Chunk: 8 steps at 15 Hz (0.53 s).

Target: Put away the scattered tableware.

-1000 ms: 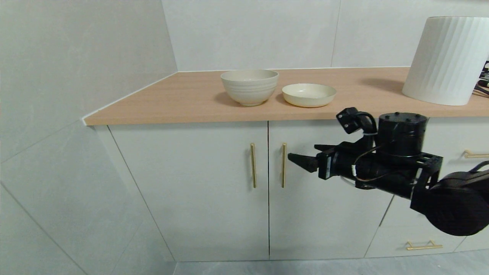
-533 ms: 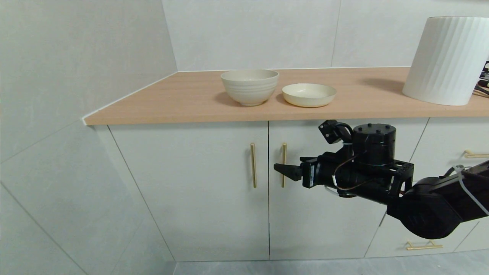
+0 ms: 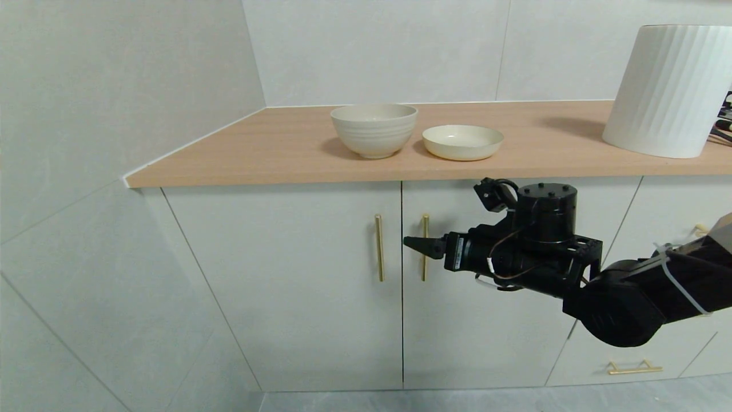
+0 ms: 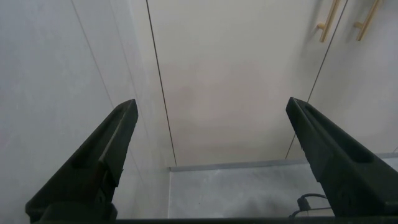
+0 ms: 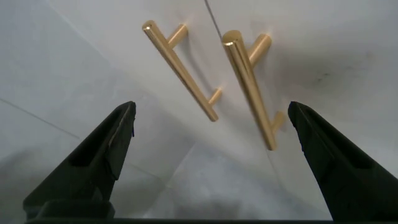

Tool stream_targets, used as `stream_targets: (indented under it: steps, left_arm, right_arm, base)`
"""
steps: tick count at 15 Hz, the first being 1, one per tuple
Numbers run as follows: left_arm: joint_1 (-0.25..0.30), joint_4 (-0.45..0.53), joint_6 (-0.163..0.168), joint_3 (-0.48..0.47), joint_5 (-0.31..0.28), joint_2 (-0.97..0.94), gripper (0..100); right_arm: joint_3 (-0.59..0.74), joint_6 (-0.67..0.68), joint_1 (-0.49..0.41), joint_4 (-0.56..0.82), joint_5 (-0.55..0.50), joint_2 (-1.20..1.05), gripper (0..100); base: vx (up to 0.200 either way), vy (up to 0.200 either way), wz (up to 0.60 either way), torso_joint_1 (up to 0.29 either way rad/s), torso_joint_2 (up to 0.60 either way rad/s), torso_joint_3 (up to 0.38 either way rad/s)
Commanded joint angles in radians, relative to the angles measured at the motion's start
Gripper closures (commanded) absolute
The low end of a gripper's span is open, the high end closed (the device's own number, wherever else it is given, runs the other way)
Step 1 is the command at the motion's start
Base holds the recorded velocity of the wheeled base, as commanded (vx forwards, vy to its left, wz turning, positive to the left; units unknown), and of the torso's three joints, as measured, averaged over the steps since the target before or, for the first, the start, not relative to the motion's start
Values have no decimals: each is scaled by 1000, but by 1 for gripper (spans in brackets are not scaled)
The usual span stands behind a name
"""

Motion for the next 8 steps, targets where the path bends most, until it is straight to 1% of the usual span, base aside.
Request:
stream_targets:
  steps: [1, 4, 8]
  left_arm:
    - [0, 0, 0, 0, 0, 0, 0]
    - [0, 0, 0, 0, 0, 0, 0]
    - [0, 0, 0, 0, 0, 0, 0]
  right_arm:
    - [-9, 29, 0, -1, 23, 5, 0]
    - [-15, 75, 9, -1, 42, 22, 0]
    - [-28, 77, 16, -63, 36, 71, 0]
  base:
    - [0, 0, 0, 0, 0, 0]
    - [0, 0, 0, 0, 0, 0]
    - [0, 0, 0, 0, 0, 0]
